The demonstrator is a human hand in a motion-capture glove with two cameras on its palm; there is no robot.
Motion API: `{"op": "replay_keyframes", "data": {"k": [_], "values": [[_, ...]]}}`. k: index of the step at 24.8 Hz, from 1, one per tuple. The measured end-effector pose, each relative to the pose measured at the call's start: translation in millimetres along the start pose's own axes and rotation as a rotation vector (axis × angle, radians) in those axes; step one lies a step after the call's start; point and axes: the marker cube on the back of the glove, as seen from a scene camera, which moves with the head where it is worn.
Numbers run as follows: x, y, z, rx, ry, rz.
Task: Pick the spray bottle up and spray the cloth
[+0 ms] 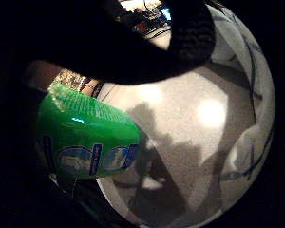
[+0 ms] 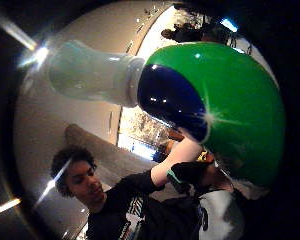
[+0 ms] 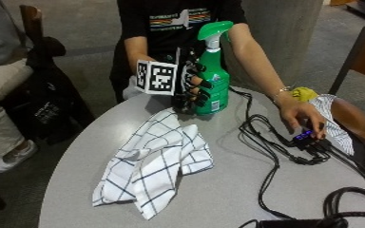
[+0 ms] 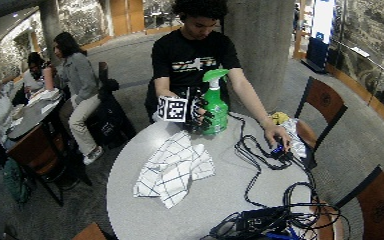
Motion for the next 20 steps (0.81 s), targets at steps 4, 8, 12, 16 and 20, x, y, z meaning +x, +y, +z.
{"op": "replay_keyframes", "data": {"k": [4, 8, 12, 16, 20], "values": [[-3.6, -5.2, 9.6, -0.011, -0.022, -0.004], [-6.9, -6.7, 20.1, -0.037, -0.048, -0.011], [-8.9, -8.6, 26.9, -0.065, -0.065, -0.018], [-10.5, -10.0, 31.6, -0.087, -0.078, -0.020], [-12.4, -11.3, 37.7, -0.105, -0.084, -0.022]]}}
